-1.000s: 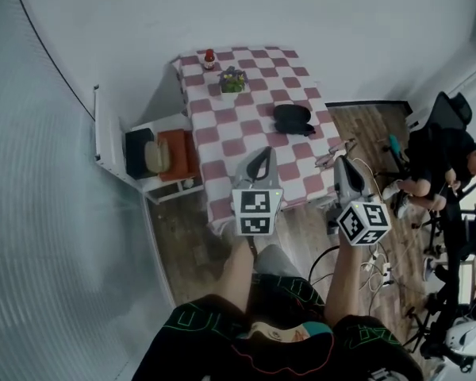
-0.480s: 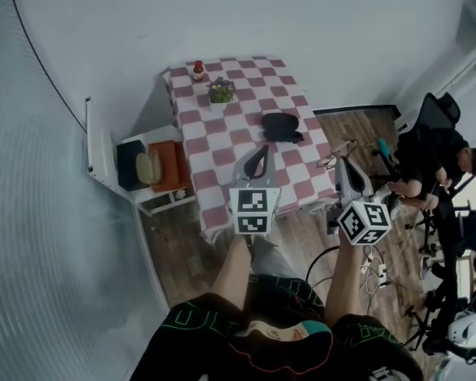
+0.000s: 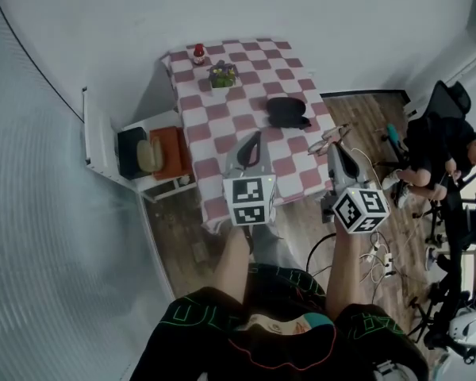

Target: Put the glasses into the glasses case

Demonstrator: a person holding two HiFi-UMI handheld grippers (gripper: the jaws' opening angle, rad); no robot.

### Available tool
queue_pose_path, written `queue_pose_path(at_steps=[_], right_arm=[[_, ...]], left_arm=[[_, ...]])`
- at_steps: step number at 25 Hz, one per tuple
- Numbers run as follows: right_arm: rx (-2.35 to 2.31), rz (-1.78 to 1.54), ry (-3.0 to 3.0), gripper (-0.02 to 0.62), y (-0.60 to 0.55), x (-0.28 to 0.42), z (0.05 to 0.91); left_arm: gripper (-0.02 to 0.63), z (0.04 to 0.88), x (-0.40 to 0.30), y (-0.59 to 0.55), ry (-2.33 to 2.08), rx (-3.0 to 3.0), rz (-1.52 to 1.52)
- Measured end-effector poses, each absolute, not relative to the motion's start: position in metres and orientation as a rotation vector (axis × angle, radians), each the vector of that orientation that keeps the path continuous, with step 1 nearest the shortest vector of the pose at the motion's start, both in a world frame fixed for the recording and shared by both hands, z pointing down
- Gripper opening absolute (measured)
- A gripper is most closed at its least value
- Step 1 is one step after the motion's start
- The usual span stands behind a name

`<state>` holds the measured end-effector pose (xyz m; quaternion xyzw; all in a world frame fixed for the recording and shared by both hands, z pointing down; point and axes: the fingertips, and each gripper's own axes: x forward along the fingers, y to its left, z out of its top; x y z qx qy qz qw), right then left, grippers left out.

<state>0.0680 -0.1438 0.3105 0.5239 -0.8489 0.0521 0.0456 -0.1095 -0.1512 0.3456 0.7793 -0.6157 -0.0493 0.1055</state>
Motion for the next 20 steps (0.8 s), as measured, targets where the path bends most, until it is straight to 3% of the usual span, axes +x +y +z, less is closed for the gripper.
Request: queue_pose_path(at_steps=[20], right_arm=[[1.615,0.268,-2.586,0.011,-0.165,0.085,0.340]], left_arm=[[0.009,0.374,-0.070,-0.176,-1.735,2.327,-0.024]])
